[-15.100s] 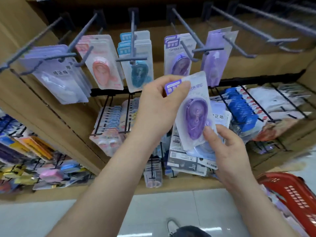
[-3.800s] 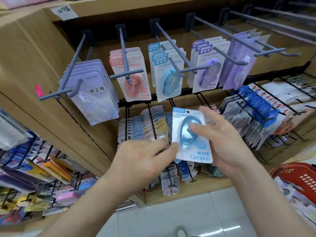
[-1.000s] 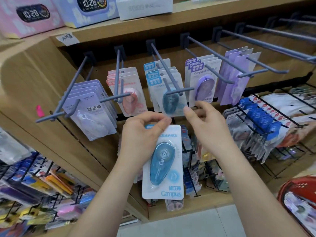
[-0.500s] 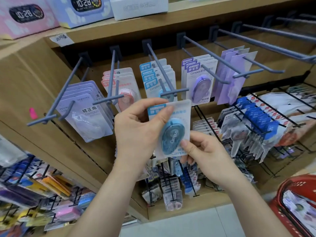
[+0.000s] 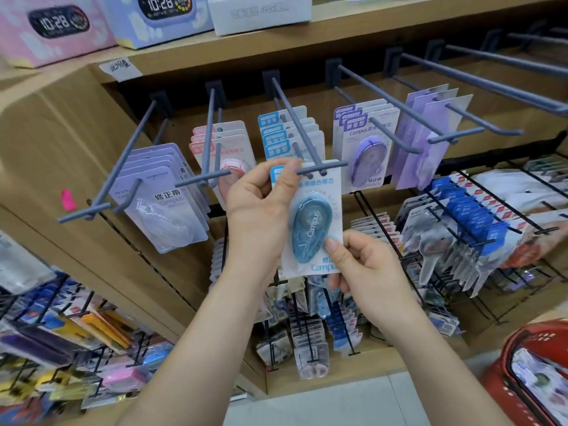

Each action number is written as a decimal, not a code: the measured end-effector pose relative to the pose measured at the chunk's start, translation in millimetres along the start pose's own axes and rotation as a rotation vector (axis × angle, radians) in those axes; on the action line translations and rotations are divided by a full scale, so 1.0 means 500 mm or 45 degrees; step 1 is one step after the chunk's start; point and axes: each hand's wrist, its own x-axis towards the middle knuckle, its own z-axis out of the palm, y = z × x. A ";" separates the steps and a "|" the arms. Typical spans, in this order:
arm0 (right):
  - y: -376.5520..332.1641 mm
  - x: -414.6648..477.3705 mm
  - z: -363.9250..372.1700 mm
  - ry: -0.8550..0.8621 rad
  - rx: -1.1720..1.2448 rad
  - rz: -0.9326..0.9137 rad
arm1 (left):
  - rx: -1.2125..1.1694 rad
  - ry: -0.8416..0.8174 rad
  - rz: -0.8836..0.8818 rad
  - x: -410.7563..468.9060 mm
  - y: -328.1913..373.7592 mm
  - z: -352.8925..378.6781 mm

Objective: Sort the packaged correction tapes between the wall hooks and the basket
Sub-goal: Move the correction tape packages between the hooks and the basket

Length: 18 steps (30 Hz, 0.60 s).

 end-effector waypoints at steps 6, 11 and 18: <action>0.002 0.005 0.005 0.123 0.117 -0.004 | 0.088 -0.101 -0.075 -0.038 -0.022 -0.028; 0.015 0.019 0.014 0.237 0.194 0.060 | 0.425 -0.024 -0.033 -0.013 -0.037 -0.053; 0.020 0.026 -0.006 0.353 0.168 0.108 | 0.696 0.159 0.036 0.059 -0.071 -0.031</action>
